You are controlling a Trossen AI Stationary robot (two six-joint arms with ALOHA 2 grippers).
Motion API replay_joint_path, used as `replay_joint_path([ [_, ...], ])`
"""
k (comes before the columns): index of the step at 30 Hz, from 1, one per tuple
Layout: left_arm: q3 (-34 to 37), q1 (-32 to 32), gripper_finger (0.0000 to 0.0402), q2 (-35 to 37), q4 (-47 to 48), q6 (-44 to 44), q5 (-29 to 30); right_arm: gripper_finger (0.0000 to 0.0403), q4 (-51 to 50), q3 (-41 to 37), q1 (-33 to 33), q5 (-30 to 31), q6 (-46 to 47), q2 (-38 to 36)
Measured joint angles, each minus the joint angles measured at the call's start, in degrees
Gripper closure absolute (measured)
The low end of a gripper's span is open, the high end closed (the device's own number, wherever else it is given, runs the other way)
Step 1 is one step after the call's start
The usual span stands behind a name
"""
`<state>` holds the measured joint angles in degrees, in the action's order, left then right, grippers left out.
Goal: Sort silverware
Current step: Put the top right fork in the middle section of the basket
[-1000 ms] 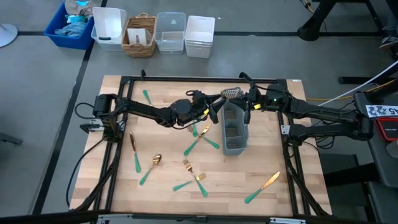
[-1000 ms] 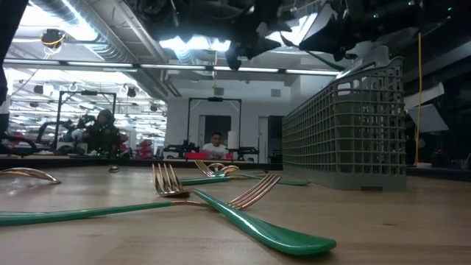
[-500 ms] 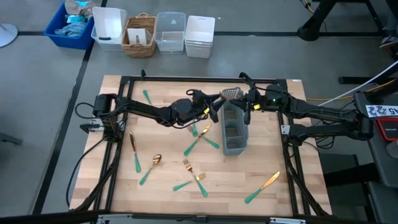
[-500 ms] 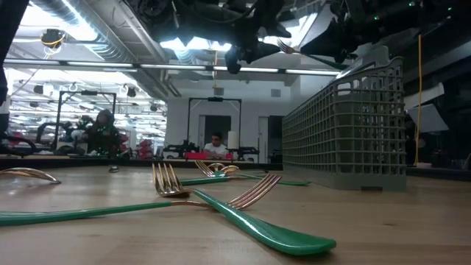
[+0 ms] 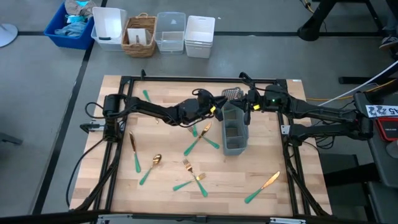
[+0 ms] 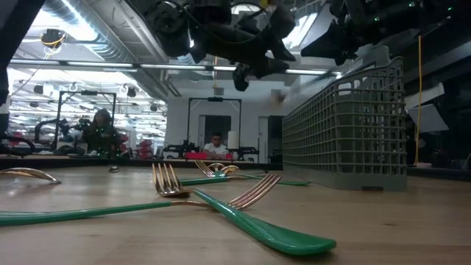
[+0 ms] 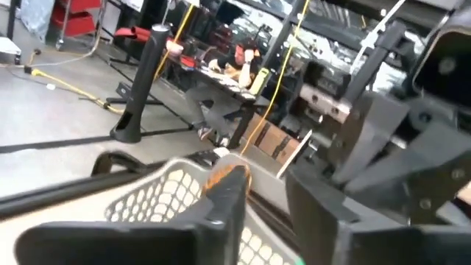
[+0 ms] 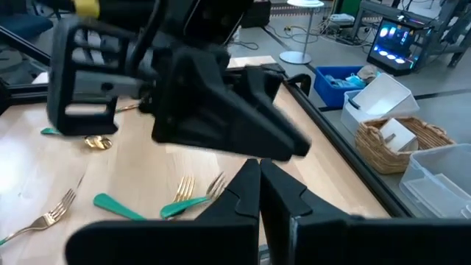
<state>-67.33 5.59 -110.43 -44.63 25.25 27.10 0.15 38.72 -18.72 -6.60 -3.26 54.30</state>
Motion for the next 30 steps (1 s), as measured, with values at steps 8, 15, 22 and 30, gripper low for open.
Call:
replay_joint_path([
  [8,0.0,-0.6,0.0384,-0.1,5.7,-0.6,-6.2,0.0396,-3.0,0.0,0.0,2.6,0.0,0.0],
  [15,0.0,-1.0,0.0382,2.1,11.6,-4.7,-11.0,0.0396,-3.4,0.0,0.0,2.6,0.0,-0.1],
  [22,-0.1,-0.9,0.0337,6.7,29.1,-14.3,-11.0,0.0395,-3.5,0.0,0.0,2.5,-0.1,-1.4],
  [30,0.0,1.6,0.028,7.1,37.4,-27.4,-11.0,0.0395,-3.4,0.0,0.0,1.7,-0.1,-3.5],
])
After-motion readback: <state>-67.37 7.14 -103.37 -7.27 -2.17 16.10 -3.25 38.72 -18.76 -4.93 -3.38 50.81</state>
